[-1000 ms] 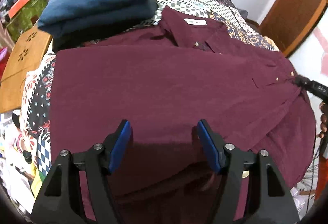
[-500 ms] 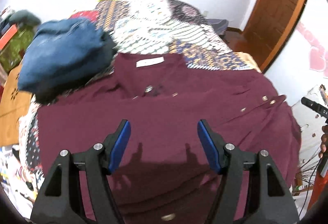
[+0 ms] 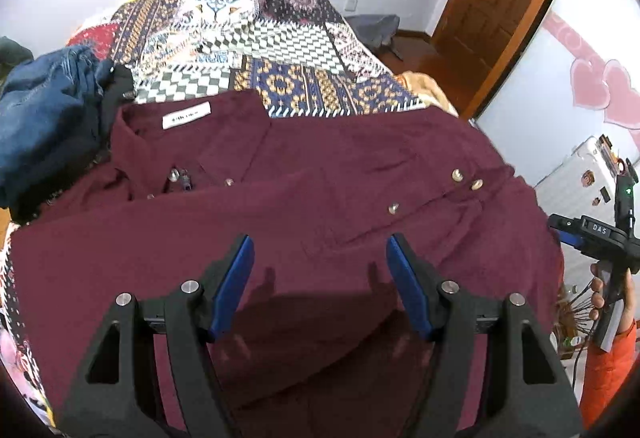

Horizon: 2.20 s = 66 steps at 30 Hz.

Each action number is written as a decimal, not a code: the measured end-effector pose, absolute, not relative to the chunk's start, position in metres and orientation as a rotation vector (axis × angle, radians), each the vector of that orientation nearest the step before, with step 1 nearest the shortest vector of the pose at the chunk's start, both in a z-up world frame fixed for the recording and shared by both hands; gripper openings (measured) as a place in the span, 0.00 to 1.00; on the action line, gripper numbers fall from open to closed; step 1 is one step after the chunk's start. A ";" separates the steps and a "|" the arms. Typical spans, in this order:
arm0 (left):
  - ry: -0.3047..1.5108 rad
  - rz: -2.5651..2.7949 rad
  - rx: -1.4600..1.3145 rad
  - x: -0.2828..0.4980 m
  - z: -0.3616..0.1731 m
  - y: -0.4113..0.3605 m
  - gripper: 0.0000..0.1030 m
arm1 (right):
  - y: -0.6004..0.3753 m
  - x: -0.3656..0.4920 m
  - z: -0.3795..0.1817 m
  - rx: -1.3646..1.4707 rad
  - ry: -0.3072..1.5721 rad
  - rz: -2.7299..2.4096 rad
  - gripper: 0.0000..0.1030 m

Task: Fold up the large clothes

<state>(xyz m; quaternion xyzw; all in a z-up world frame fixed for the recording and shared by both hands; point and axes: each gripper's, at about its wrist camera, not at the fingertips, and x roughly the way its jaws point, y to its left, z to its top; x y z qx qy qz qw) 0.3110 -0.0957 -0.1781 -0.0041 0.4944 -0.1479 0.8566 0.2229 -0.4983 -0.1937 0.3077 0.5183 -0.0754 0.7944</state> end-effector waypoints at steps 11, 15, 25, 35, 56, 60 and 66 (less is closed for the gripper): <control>1.061 -0.253 -0.088 0.314 -0.189 -0.067 0.66 | -0.523 0.243 -0.217 0.841 1.070 -0.235 0.59; 1.045 -0.233 -0.090 0.312 -0.185 -0.058 0.66 | -0.518 0.246 -0.200 0.759 1.035 -0.306 0.25; 0.980 -0.209 -0.076 0.294 -0.170 -0.037 0.66 | -0.451 0.266 -0.083 0.516 0.794 -0.127 0.11; 0.948 -0.213 -0.111 0.278 -0.162 -0.016 0.66 | -0.318 0.267 -0.028 0.305 0.731 0.268 0.10; 0.953 -0.225 -0.125 0.264 -0.171 -0.006 0.66 | -0.350 0.249 -0.050 0.375 0.821 0.113 0.80; 0.959 -0.222 -0.128 0.266 -0.172 -0.007 0.66 | -0.394 0.259 -0.081 0.557 0.867 0.036 0.80; 0.979 -0.210 -0.124 0.272 -0.177 -0.012 0.66 | -0.442 0.279 -0.146 0.785 0.975 -0.041 0.80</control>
